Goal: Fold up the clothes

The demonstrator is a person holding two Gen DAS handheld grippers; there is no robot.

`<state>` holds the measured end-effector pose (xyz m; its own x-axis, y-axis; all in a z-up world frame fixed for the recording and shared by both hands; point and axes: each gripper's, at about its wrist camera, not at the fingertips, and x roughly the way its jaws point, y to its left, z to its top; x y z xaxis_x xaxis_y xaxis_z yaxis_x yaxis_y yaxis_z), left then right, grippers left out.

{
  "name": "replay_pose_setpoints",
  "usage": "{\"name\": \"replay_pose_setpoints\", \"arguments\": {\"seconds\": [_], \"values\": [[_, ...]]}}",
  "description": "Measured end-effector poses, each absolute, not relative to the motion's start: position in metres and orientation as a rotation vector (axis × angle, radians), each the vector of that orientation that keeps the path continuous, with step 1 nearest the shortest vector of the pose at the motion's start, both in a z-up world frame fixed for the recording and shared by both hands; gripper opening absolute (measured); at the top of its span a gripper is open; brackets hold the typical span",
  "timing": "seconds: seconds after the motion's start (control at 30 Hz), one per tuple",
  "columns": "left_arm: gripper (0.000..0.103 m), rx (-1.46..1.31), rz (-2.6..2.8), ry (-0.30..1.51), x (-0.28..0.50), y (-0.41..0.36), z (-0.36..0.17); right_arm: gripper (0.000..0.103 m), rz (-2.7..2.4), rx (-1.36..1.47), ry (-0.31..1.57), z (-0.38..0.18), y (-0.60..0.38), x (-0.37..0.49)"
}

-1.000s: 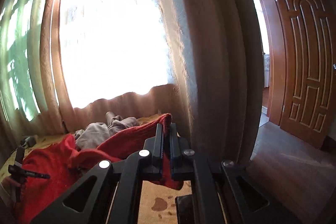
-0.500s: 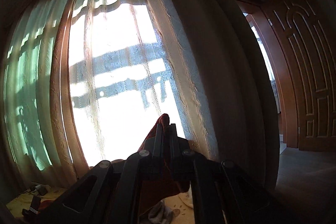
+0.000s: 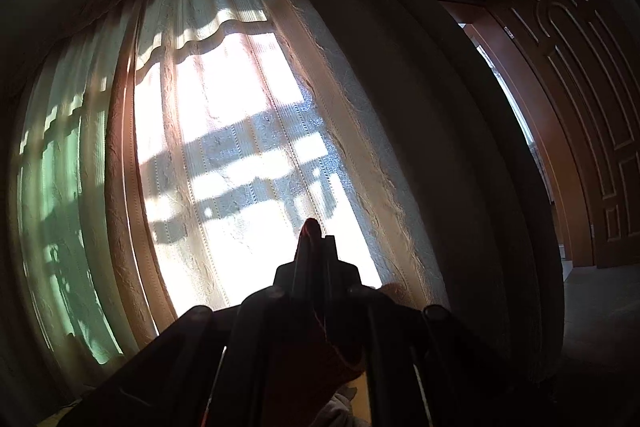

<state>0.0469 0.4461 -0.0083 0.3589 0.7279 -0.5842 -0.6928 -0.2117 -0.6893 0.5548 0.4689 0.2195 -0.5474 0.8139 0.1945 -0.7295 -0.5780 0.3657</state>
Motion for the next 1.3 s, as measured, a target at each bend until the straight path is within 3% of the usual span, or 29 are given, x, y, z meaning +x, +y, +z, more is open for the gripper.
{"name": "replay_pose_setpoints", "arguments": {"seconds": [0.13, 0.3, 0.43, 0.73, 0.87, 1.03, 1.3], "values": [[0.011, -1.203, 1.358, -0.031, 0.041, 0.455, -0.002, 0.005, 2.227, 0.535, 0.250, 0.228, 0.439, 0.563], [0.019, -1.227, 1.403, 0.223, 0.061, 0.480, -0.027, 0.005, 2.288, 0.587, 0.072, 0.237, 0.399, 0.555], [0.020, -1.248, 1.406, 0.336, 0.086, 0.493, -0.049, 0.005, 2.309, 0.503, 0.085, 0.232, 0.408, 0.540], [0.020, -1.224, 1.423, 0.053, 0.056, 0.515, -0.021, 0.005, 2.217, 0.450, 0.364, 0.214, 0.474, 0.547], [0.020, -1.116, 1.470, -0.058, 0.043, 0.516, -0.008, 0.005, 2.220, 0.489, 0.303, 0.220, 0.457, 0.551], [0.020, -1.141, 1.506, -0.006, 0.023, 0.547, -0.023, 0.005, 2.242, 0.446, 0.264, 0.227, 0.455, 0.535], [0.020, -1.174, 1.468, -0.181, -0.015, 0.472, -0.006, 0.005, 2.287, 0.216, 0.354, 0.208, 0.496, 0.482]]}}
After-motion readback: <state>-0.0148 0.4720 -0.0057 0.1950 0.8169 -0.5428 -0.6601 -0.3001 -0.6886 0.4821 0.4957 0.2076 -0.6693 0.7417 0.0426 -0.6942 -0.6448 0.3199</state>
